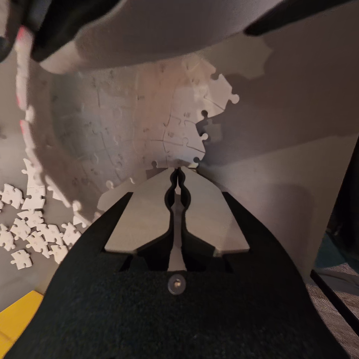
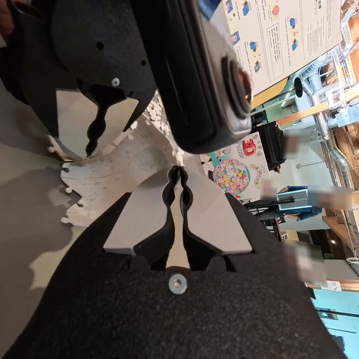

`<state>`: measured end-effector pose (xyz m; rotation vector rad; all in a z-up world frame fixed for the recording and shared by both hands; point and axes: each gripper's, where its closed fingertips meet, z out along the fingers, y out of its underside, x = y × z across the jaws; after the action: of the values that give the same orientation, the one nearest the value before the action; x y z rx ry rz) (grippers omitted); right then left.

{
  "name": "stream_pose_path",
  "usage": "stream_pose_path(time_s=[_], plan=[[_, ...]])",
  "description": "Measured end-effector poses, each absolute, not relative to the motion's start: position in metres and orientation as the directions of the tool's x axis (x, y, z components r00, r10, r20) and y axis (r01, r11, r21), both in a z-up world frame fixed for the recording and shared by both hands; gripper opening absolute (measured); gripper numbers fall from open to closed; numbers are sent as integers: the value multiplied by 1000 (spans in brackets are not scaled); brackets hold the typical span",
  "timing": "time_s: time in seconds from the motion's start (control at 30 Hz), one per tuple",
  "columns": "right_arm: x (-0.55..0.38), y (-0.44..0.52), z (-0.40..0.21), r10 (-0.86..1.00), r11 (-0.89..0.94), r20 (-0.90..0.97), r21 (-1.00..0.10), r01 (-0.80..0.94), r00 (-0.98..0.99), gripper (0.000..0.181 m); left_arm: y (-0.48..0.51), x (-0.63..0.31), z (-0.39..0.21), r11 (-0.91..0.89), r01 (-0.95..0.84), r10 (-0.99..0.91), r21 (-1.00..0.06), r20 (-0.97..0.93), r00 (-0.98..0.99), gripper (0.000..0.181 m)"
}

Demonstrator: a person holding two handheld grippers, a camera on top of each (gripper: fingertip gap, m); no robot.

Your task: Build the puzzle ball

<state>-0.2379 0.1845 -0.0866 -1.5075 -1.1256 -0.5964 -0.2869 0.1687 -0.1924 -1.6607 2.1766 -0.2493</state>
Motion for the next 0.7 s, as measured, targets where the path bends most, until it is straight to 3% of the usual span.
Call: stream_pose_path(time_s=[0.37, 0.7], plan=[[-237, 186, -90, 325, 50, 856, -440, 896, 403, 3, 169, -299, -169, 166, -853, -982, -495, -160, -98, 0], [-240, 184, -88, 319, 55, 865, -426, 903, 388, 3, 166, -299, -192, 159, -893, -986, -422, -116, -121, 0]])
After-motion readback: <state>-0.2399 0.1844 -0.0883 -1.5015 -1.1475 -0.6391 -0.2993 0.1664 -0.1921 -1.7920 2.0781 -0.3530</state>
